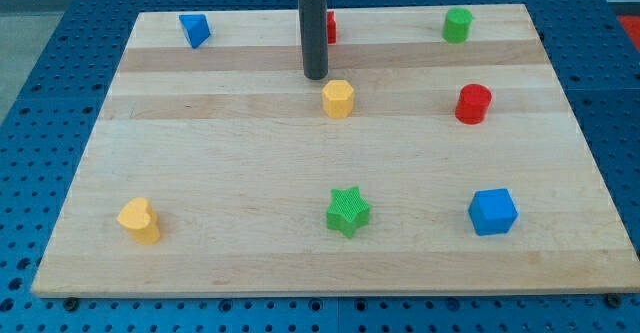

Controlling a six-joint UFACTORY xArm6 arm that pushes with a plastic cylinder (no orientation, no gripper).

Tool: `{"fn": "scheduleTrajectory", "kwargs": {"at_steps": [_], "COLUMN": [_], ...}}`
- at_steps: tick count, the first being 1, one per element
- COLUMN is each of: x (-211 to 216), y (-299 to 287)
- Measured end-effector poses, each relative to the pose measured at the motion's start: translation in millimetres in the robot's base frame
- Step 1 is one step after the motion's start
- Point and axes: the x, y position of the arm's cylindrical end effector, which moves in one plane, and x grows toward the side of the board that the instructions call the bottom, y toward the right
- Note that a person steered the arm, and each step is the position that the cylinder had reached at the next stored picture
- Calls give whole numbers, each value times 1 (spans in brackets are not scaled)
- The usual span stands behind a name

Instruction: Place your arm to the top left of the red star

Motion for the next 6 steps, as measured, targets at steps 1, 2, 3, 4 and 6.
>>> {"fn": "scheduleTrajectory", "kwargs": {"at_steps": [1, 2, 3, 4, 6], "x": [-13, -23, -39, -65, -110], "y": [-12, -34, -59, -74, -64]}}
